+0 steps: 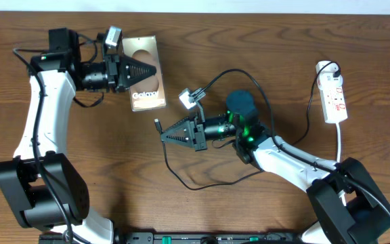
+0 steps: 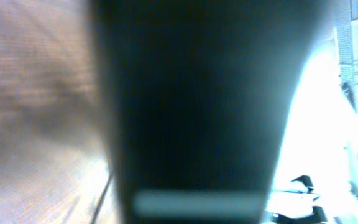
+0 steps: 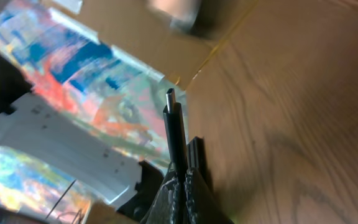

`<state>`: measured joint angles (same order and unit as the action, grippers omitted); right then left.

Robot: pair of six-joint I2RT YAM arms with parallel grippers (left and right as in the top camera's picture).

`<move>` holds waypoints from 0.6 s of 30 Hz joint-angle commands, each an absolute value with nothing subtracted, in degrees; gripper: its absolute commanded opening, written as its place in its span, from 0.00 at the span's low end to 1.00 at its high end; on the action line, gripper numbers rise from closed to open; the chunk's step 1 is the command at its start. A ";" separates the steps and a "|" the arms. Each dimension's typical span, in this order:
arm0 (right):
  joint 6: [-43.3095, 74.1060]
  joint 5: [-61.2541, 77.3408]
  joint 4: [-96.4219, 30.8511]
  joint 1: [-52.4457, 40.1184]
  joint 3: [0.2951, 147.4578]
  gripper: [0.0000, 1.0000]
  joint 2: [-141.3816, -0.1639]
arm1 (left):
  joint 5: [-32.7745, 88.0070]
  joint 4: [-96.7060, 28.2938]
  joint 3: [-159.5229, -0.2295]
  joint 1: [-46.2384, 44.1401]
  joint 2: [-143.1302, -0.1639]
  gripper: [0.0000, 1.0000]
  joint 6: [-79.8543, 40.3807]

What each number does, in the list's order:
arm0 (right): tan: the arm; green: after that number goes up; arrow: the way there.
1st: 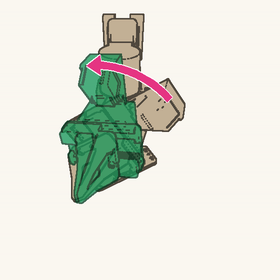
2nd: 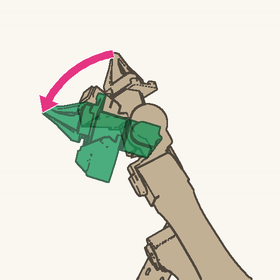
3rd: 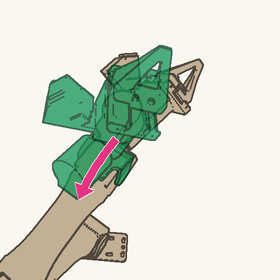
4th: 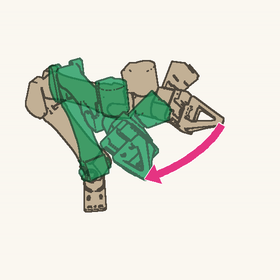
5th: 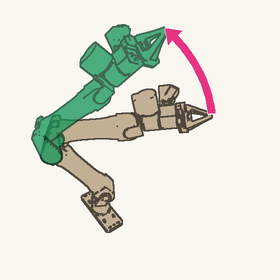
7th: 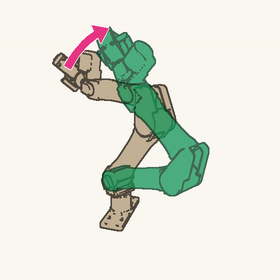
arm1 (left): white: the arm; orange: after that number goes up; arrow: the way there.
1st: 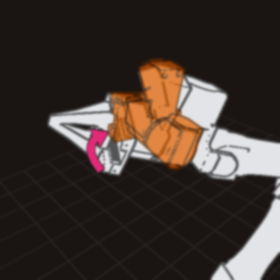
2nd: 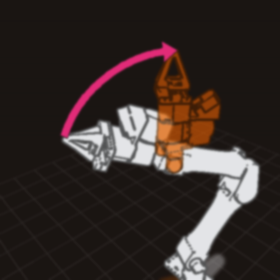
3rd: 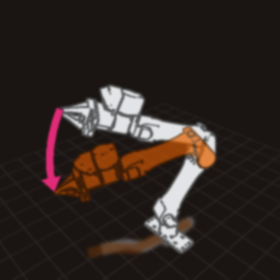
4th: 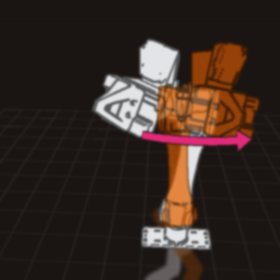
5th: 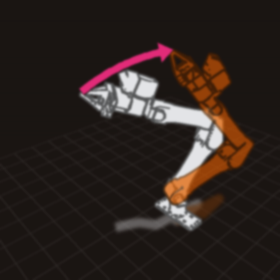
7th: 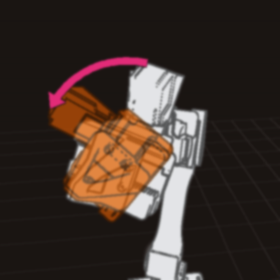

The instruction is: Plug charger to phone and switch on socket

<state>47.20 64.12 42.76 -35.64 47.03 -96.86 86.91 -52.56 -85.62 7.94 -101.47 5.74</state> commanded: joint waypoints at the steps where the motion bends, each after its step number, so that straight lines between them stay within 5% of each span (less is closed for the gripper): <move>1: 48.88 71.55 42.57 -33.21 46.74 0.01 -96.42 | 86.02 -45.32 -86.00 5.43 -99.55 0.08 -2.02; 5: 48.77 72.99 39.99 -31.55 46.72 0.01 -96.42 | 66.85 -36.36 -85.97 3.03 -99.55 0.07 -23.16; 9: 49.06 76.38 39.33 -30.00 46.52 0.01 -96.38 | 66.85 -26.74 -86.00 -0.47 -99.55 0.07 -33.74; 18: 53.78 81.38 42.92 -24.38 44.99 0.01 -88.25 | 76.71 -24.64 -85.97 -4.19 -99.55 0.07 -31.44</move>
